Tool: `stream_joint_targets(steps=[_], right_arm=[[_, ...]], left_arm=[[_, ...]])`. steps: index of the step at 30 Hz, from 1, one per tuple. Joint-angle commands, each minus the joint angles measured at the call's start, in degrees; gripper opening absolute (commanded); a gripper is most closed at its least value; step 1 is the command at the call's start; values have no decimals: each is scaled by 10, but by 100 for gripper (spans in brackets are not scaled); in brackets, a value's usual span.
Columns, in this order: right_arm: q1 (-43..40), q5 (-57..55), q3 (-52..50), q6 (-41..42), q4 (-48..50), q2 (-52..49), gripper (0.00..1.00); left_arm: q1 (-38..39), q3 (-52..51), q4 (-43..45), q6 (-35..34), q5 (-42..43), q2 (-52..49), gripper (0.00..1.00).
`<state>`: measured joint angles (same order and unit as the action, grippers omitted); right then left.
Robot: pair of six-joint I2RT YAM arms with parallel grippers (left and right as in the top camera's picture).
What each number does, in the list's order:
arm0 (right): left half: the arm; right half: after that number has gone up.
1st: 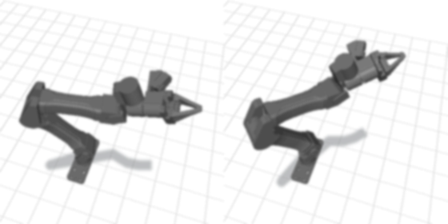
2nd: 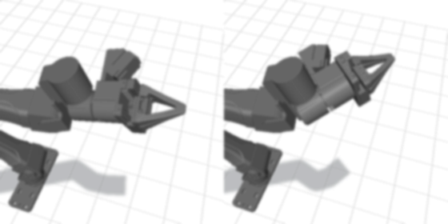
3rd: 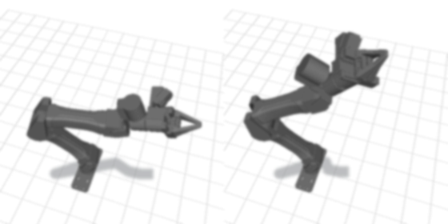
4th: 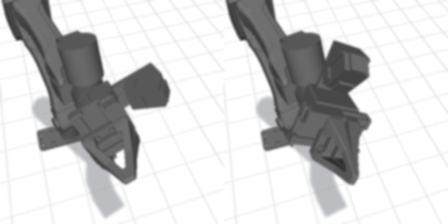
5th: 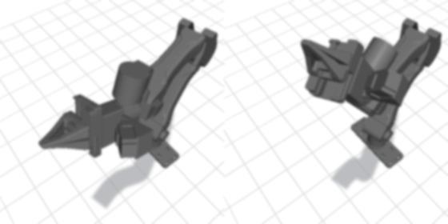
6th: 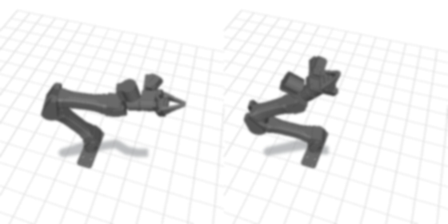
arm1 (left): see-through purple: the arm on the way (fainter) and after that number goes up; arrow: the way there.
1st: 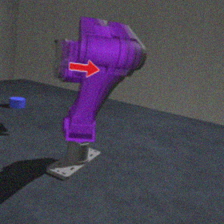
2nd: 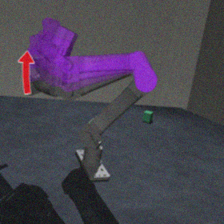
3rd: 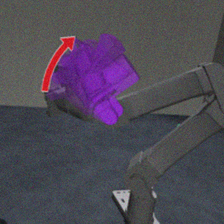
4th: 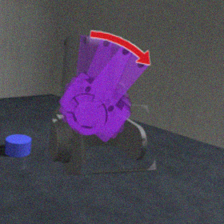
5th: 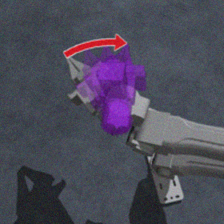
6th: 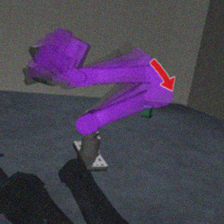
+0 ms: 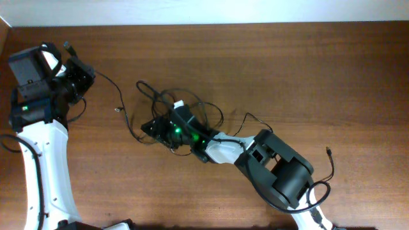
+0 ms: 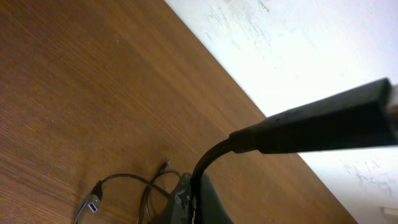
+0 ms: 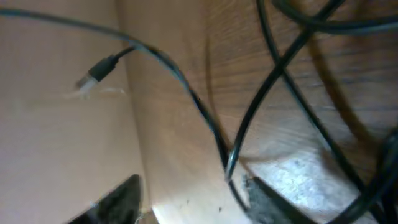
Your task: Untangle cables
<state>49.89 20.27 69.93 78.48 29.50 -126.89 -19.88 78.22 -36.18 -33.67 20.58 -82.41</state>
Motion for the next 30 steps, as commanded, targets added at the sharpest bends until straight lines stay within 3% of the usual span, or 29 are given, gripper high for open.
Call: stream_joint_targets(steps=[1, 3, 5, 6, 7, 9, 11, 13, 15, 16, 19, 23, 30], right_arm=[[18, -90, 6, 2, 3, -14, 46], [20, -113, 11, 2, 3, -24, 46], [20, -113, 27, 2, 4, -46, 30], [19, -113, 31, -9, 3, -47, 11], [14, -112, 31, -47, 4, -47, 4], [-19, -26, 31, -145, 21, -26, 4], [-63, 4, 31, -226, -54, 17, 4], [-124, -31, 31, -312, -218, 88, 4], [-210, -144, 31, -431, -410, 183, 4], [-244, -171, 31, -462, -457, 212, 4], [-372, -180, 31, -498, -544, 276, 4], [-515, -189, 31, -502, -602, 282, 4], [-677, -249, 31, -521, -673, 282, 4]], left_arm=[[1, 8, -7, -4, 0, -2, 0], [1, 8, -12, -4, 1, -2, 0], [1, 8, -21, -4, 2, -2, 0], [1, 8, -25, -4, 2, -2, 0], [1, 8, -30, -4, 2, -2, 0], [1, 8, -43, -3, 2, -2, 0], [1, 8, -42, -3, -1, -2, 0], [1, 8, -42, -1, -25, -2, 0], [0, 8, -42, -1, -73, -2, 0], [0, 8, -42, -1, -91, -2, 0], [0, 8, -45, -1, -141, -2, 0], [-5, 8, -49, -1, -225, -2, 0], [-52, 8, -49, -2, -236, -2, 0]])
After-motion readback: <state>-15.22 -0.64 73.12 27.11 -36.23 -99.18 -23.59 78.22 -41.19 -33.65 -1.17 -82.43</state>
